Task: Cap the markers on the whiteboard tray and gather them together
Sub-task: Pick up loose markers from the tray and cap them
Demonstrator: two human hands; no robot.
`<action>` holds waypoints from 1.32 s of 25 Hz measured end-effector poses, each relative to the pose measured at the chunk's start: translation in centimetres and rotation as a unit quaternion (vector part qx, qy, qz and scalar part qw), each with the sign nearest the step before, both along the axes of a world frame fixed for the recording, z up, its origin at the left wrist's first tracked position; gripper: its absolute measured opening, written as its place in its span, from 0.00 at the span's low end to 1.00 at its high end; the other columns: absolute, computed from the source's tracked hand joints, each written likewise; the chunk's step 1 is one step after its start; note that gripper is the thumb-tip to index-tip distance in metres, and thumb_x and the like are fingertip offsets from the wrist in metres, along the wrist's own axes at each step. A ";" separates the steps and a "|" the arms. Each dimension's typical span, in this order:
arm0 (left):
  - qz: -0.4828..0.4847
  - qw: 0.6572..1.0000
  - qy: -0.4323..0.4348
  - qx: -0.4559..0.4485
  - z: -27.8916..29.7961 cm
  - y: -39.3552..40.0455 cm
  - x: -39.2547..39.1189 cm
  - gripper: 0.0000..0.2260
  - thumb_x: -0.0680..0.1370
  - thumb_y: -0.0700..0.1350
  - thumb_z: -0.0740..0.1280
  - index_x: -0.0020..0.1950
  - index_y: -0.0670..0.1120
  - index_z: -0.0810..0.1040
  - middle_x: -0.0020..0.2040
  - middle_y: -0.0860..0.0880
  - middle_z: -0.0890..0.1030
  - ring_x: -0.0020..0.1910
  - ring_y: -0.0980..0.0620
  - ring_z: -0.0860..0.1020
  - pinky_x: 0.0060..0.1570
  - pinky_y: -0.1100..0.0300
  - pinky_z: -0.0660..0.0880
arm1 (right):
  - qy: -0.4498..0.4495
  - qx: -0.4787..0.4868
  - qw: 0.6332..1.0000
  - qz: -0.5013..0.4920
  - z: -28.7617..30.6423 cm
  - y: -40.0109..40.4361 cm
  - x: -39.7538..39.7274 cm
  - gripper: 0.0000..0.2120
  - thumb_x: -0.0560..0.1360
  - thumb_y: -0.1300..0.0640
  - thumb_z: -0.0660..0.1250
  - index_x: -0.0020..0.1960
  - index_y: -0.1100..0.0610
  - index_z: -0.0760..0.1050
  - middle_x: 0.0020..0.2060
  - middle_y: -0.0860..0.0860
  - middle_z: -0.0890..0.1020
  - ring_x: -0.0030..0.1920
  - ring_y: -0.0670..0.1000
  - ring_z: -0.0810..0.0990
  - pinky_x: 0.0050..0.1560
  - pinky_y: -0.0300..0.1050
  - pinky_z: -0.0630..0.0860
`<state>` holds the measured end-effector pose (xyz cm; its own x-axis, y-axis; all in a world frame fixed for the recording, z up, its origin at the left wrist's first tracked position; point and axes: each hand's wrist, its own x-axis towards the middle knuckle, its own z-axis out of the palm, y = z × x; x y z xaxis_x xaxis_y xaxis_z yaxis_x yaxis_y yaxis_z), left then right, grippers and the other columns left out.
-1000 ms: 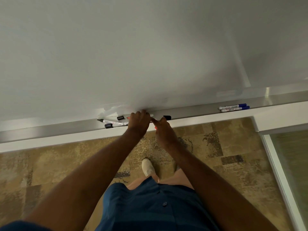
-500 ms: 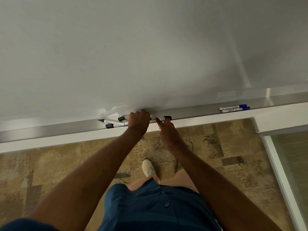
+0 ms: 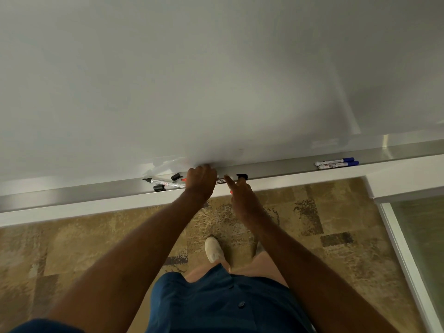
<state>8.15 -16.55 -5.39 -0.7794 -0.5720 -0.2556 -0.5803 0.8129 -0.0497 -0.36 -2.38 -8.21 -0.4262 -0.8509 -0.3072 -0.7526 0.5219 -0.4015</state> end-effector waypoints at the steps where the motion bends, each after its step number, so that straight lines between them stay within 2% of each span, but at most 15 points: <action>1: 0.005 1.000 0.003 0.001 0.0 -0.1 0.0 0.08 0.81 0.46 0.63 0.54 0.48 0.81 0.51 0.46 0.82 0.50 0.44 0.83 0.43 0.54 0.75 | 0.002 0.000 1.000 0.000 0.1 0.0 0.0 0.40 0.77 0.72 0.64 0.82 0.48 0.53 0.75 0.64 0.62 0.69 0.56 0.75 0.59 0.48 0.82; 7: 0.001 1.000 0.010 0.010 0.1 -0.4 0.2 0.08 0.81 0.47 0.63 0.57 0.50 0.80 0.51 0.48 0.84 0.50 0.45 0.83 0.44 0.53 0.77 | 0.002 0.002 1.000 0.000 0.3 0.2 0.2 0.42 0.77 0.71 0.66 0.82 0.48 0.51 0.75 0.63 0.61 0.68 0.55 0.75 0.59 0.48 0.82; 11: -0.020 1.000 -0.010 -0.003 -0.1 -0.1 0.3 0.08 0.81 0.43 0.63 0.55 0.47 0.82 0.51 0.46 0.82 0.50 0.45 0.82 0.44 0.53 0.78 | 0.013 0.004 1.000 0.002 0.7 0.2 0.2 0.41 0.77 0.71 0.65 0.82 0.48 0.52 0.75 0.63 0.62 0.67 0.55 0.76 0.56 0.48 0.83; 17: 0.002 1.000 -0.010 0.015 0.5 -0.4 -0.1 0.10 0.79 0.39 0.63 0.55 0.47 0.82 0.53 0.46 0.83 0.53 0.44 0.82 0.49 0.52 0.79 | 0.055 0.024 0.998 0.008 1.4 0.1 -0.5 0.38 0.79 0.69 0.66 0.82 0.51 0.52 0.72 0.61 0.67 0.66 0.56 0.77 0.60 0.49 0.81; 20: 0.018 0.999 0.005 0.038 0.5 -0.7 -0.3 0.09 0.79 0.42 0.64 0.56 0.49 0.81 0.53 0.48 0.84 0.54 0.45 0.82 0.50 0.53 0.79 | 0.064 0.029 0.998 -0.010 1.7 0.3 -0.8 0.37 0.78 0.68 0.67 0.81 0.53 0.54 0.72 0.61 0.68 0.65 0.56 0.77 0.60 0.49 0.81; 23: 0.017 0.998 0.007 0.054 0.3 -1.0 0.0 0.09 0.79 0.42 0.64 0.56 0.49 0.82 0.54 0.47 0.84 0.55 0.44 0.82 0.50 0.52 0.79 | 0.071 0.028 0.996 -0.041 1.9 0.6 -1.0 0.38 0.77 0.70 0.68 0.81 0.55 0.56 0.70 0.62 0.69 0.63 0.57 0.78 0.56 0.48 0.82; 28: -0.012 0.999 -0.002 0.037 0.2 -0.7 0.2 0.09 0.80 0.40 0.63 0.56 0.45 0.82 0.54 0.45 0.82 0.54 0.43 0.82 0.50 0.50 0.80 | 0.050 0.019 0.998 0.018 1.7 0.1 0.0 0.38 0.79 0.70 0.64 0.82 0.50 0.53 0.72 0.64 0.66 0.67 0.59 0.75 0.59 0.52 0.81; 33: 0.000 0.999 0.009 0.039 0.2 -0.4 0.4 0.12 0.80 0.38 0.60 0.58 0.45 0.80 0.56 0.45 0.82 0.54 0.41 0.83 0.50 0.50 0.80 | 0.061 0.033 0.998 0.004 1.4 0.9 -0.5 0.38 0.80 0.70 0.63 0.83 0.52 0.50 0.75 0.65 0.63 0.67 0.59 0.75 0.62 0.50 0.80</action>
